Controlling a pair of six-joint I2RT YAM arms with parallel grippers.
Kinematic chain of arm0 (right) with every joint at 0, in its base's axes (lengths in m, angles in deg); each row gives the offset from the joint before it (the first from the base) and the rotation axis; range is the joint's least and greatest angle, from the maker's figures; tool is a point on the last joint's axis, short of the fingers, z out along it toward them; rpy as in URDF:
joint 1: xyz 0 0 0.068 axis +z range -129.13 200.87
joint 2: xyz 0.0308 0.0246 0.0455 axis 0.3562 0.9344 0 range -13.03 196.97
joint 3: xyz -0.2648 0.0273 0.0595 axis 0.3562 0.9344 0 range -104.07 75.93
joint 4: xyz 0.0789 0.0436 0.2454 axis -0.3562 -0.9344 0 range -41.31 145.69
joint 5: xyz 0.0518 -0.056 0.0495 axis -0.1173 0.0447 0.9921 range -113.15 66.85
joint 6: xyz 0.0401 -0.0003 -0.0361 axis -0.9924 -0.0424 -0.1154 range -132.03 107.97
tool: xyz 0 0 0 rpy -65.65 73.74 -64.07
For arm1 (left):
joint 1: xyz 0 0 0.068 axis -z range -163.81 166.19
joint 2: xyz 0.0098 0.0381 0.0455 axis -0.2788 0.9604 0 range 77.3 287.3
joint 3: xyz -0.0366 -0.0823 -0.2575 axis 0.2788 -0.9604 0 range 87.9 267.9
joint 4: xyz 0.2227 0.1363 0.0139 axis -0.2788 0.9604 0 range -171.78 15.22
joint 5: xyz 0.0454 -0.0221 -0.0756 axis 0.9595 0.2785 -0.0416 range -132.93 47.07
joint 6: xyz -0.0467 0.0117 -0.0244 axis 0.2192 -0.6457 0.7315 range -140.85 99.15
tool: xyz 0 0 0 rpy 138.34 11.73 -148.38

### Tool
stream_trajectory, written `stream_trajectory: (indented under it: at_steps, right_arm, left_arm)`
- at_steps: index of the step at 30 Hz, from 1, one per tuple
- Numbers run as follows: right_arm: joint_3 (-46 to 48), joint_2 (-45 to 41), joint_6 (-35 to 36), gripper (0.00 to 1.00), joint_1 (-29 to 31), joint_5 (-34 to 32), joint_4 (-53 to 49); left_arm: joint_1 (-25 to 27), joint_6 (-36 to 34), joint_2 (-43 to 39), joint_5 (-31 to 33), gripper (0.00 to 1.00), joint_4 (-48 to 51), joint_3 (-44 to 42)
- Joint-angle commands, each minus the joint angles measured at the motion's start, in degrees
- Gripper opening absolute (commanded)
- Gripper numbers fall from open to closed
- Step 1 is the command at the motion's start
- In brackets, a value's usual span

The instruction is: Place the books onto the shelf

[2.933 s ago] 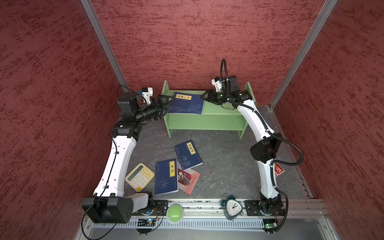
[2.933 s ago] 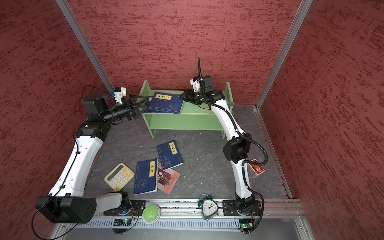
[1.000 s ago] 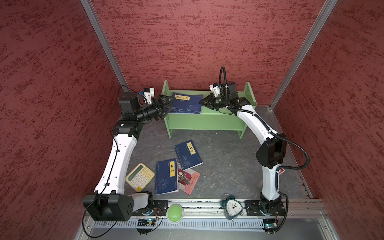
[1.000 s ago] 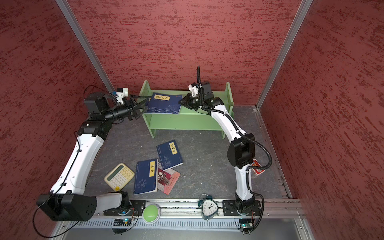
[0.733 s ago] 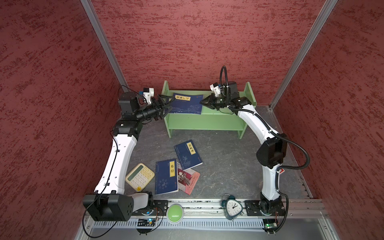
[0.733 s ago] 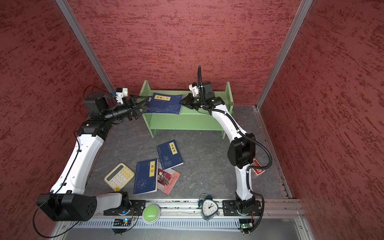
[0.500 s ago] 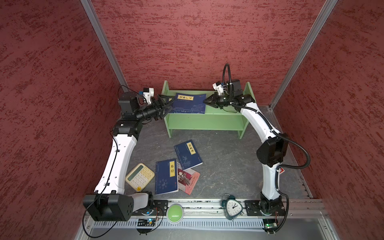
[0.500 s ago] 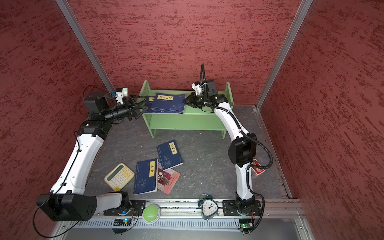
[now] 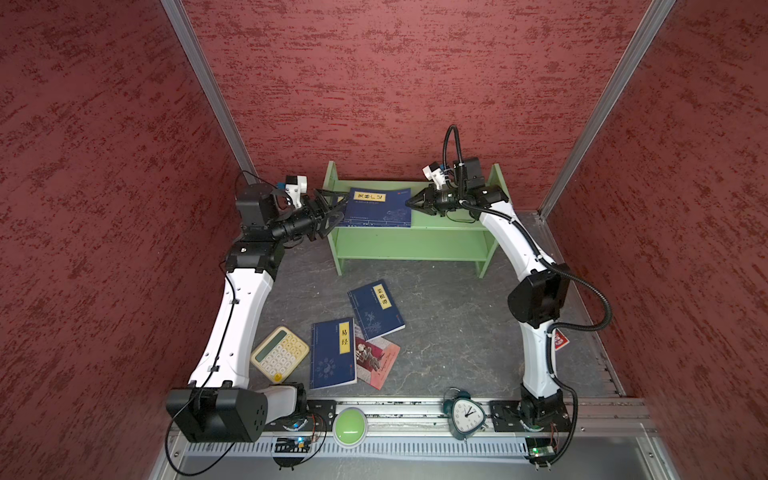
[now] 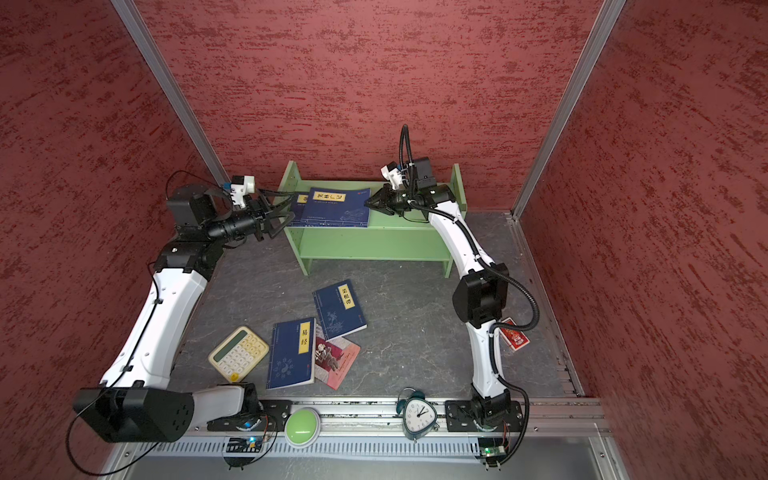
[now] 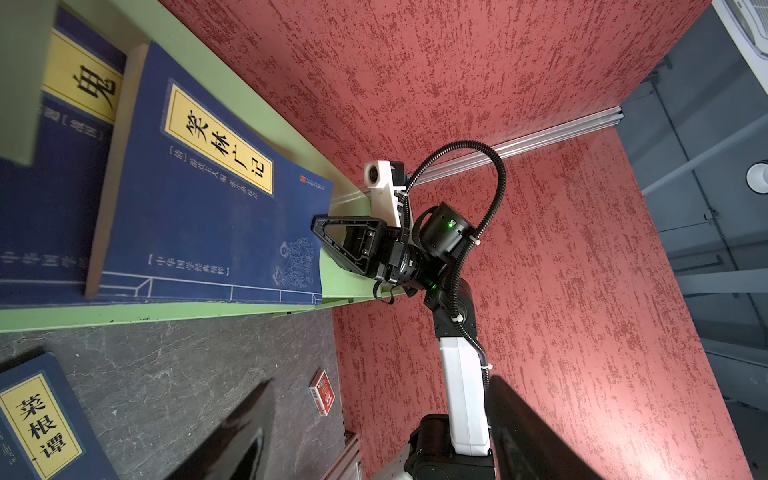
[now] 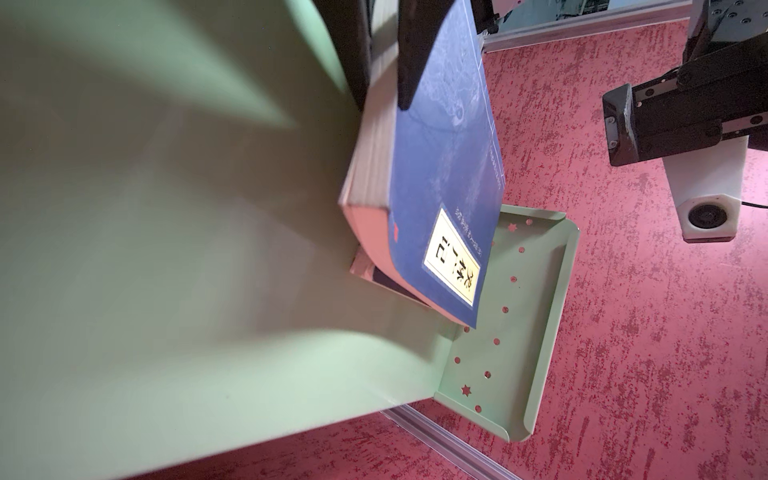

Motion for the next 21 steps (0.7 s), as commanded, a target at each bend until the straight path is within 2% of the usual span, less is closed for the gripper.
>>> stream_trajectory:
  at_steps: [1,9,21]
  right_arm:
    - [-2.0,2.2,0.3,0.13,1.1,1.1,-0.1]
    - [-8.5,5.8,-1.7,0.15,2.6,0.5,-1.1]
    - [-7.3,4.5,-6.0,0.13,3.5,-5.2,3.1]
  left_arm:
    - [-0.2,-0.2,0.3,0.0,0.8,-1.7,1.3]
    - [-0.1,0.0,0.6,-0.2,0.8,-2.1,1.4]
    - [-0.1,-1.3,0.6,-0.5,0.8,-1.8,1.1]
